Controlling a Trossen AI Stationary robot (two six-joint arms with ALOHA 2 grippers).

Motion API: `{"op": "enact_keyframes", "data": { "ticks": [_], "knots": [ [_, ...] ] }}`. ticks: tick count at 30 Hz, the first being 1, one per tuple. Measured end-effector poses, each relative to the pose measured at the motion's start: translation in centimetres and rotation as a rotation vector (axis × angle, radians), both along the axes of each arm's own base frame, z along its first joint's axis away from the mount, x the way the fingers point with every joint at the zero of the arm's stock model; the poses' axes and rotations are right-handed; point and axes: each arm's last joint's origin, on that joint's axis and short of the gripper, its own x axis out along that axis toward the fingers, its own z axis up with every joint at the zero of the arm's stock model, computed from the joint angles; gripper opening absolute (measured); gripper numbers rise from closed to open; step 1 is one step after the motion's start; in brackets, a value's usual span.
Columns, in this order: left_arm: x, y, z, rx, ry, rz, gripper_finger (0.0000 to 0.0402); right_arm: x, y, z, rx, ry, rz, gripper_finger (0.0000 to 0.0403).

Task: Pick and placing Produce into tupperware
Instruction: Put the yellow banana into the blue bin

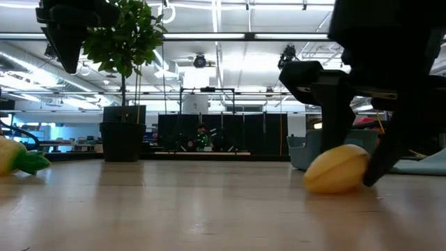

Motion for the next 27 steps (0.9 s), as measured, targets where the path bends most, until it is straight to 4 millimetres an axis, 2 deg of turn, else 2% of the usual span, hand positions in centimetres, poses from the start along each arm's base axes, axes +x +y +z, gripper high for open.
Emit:
{"op": "enact_keyframes", "data": {
  "ticks": [4,7,12,17,23,27],
  "knots": [
    [0.0,0.0,0.0,0.0,0.0,0.0,0.0083,0.1,-0.2,0.2,0.012,-0.002,-0.031,0.0136],
    [0.0,0.0,0.0,0.0,0.0,0.0,0.0085,0.1,-0.4,0.7,-0.023,-0.038,-0.055,0.0135],
    [0.0,0.0,0.0,0.001,0.002,-0.001,0.0086,-0.1,-0.9,2.8,-0.099,-0.143,-0.111,0.0158],
    [0.0,0.0,0.0,0.0,0.001,-0.001,0.0079,-0.9,-2.1,6.2,-0.163,-0.245,-0.189,0.0152],
    [0.0,0.0,0.0,0.0,0.0,0.0,0.0082,-2.6,-5.8,10.3,-0.175,-0.297,-0.375,0.014],
    [0.0,0.0,0.0,0.0,0.0,0.0,0.0084,-3.5,-9.3,11.6,-0.122,-0.253,-0.566,0.0152]
  ]
}}
